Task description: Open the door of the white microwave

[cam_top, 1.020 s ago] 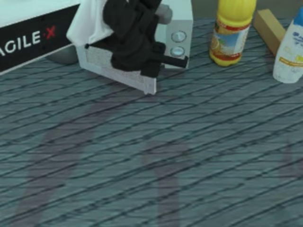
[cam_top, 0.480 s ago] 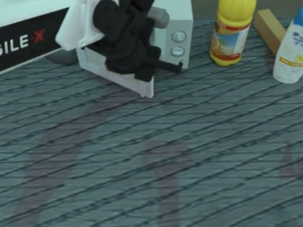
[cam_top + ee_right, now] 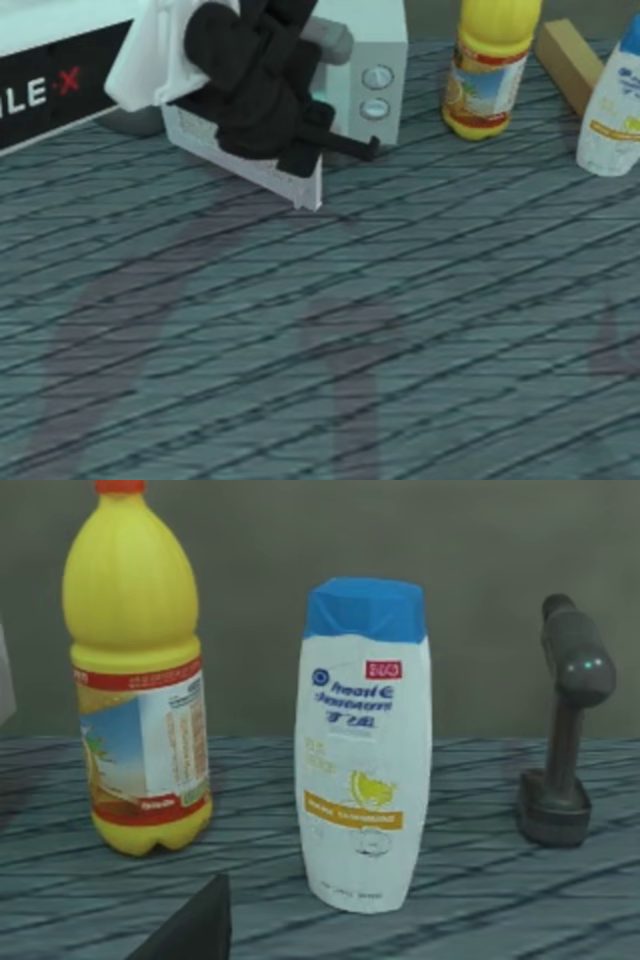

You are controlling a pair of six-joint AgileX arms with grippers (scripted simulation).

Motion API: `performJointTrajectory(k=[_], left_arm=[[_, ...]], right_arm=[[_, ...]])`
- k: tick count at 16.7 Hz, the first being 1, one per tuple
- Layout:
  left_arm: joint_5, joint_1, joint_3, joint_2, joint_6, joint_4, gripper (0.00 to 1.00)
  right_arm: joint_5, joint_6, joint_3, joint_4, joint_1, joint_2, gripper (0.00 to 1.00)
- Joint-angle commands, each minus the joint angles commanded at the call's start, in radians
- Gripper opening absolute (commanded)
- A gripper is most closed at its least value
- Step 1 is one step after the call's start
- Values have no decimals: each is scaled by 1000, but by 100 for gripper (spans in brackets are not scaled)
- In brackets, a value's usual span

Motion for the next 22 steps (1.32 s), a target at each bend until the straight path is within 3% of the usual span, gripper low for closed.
performJointTrajectory(k=[22], left_arm=[[14,-2,-13,-6,10,3,0]], right_arm=[[0,0,0,0,0,0,100]])
